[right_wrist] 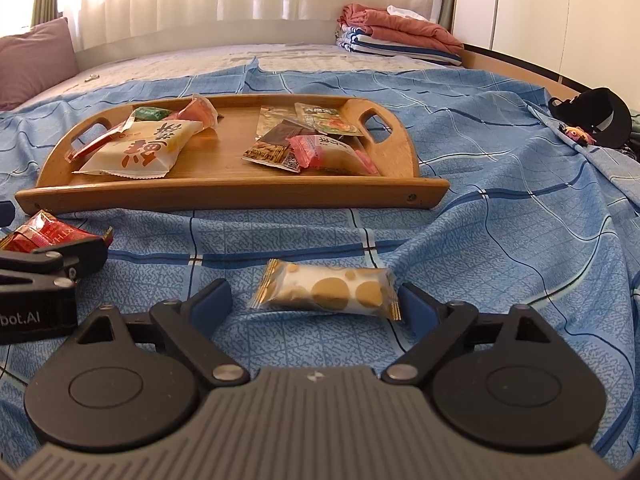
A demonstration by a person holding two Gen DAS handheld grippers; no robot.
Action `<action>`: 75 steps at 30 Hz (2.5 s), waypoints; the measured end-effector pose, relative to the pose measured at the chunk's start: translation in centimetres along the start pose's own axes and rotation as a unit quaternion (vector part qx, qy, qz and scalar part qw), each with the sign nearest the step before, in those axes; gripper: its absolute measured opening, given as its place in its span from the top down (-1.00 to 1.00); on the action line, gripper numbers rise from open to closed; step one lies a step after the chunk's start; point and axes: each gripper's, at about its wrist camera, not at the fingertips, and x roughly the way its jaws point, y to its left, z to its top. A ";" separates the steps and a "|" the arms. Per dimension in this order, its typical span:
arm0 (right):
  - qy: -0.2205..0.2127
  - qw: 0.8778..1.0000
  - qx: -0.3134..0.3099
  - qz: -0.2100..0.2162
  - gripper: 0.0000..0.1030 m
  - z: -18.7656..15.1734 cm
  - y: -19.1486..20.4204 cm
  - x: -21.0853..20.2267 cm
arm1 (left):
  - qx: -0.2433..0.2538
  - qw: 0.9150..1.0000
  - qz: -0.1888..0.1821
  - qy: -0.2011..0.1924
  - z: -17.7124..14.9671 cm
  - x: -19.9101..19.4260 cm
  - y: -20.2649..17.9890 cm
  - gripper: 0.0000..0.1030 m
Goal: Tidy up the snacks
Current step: 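Grasp the cream cookie pack with the right gripper while the left holds the cashew bag, then carry the cashew bag and cookie pack over the tray with both grippers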
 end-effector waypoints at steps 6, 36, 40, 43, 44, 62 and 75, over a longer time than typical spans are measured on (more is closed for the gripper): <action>-0.008 1.000 0.002 0.001 -0.84 -0.3 -0.1 -0.1 | -0.006 1.000 -0.014 0.011 0.0 0.4 0.2 -0.81; -0.032 0.998 0.015 0.052 -0.25 0.1 -1.1 -2.8 | -0.014 1.000 -0.008 0.000 0.6 -2.5 0.0 -0.26; -0.043 0.997 0.014 0.056 -0.25 0.6 -1.1 -3.7 | -0.014 1.000 -0.004 -0.001 0.8 -3.0 0.0 -0.26; -0.049 0.997 0.012 0.059 -0.25 1.0 -1.1 -4.1 | -0.020 1.000 -0.006 0.001 1.2 -3.2 0.1 -0.26; -0.051 0.997 0.012 0.061 -0.25 1.2 -1.1 -4.2 | -0.023 1.000 -0.007 0.001 1.3 -3.3 0.2 -0.26; -0.079 0.994 -0.001 0.076 -0.25 7.9 -1.9 -4.6 | -0.072 0.997 -0.016 -0.009 7.9 -3.1 2.9 -0.26; -0.085 0.992 -0.003 0.094 -0.25 14.9 -3.2 -2.2 | -0.135 0.990 -0.033 0.018 14.2 2.4 7.2 -0.26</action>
